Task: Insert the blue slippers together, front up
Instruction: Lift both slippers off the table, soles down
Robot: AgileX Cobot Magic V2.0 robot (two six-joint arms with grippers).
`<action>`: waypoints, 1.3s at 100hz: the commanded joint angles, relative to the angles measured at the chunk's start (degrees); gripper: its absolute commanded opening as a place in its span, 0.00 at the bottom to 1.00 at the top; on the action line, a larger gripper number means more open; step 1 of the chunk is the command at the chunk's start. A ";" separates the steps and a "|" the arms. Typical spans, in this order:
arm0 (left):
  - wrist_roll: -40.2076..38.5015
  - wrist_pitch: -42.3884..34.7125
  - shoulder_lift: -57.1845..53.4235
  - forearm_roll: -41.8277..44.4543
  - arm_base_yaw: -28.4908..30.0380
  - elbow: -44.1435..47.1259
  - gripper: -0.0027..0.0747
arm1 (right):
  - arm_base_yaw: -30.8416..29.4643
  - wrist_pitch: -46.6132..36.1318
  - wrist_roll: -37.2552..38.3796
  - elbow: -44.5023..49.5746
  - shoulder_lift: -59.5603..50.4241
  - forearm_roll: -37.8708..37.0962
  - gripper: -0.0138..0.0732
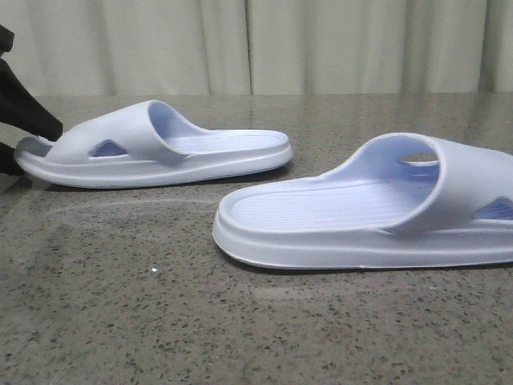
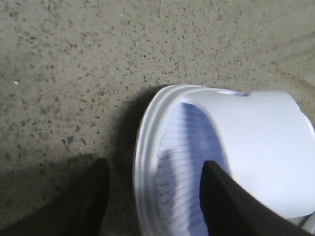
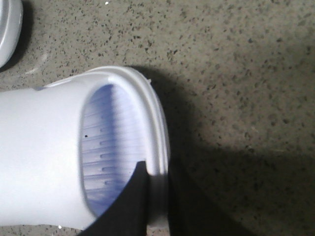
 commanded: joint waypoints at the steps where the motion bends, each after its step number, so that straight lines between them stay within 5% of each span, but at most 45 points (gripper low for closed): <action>1: 0.63 2.34 -1.03 -3.29 0.14 -1.68 0.41 | -0.32 -1.12 -1.19 -1.76 -0.65 1.74 0.04; 21: 0.63 3.34 -0.95 -3.59 0.14 -1.68 0.05 | -0.32 -1.12 -1.19 -1.76 -0.65 1.74 0.04; 64: 1.29 4.26 -5.92 -3.40 0.93 -1.68 0.05 | -0.32 -3.92 -1.19 -3.38 -0.69 1.62 0.04; 107: -0.35 12.43 -17.46 1.04 15.73 -1.68 0.05 | -4.33 -0.92 -0.02 -10.97 -2.39 5.34 0.04; 130: -0.44 15.33 -17.10 0.87 16.28 -1.44 0.05 | -4.43 -0.07 -0.02 -12.59 -3.86 9.05 0.04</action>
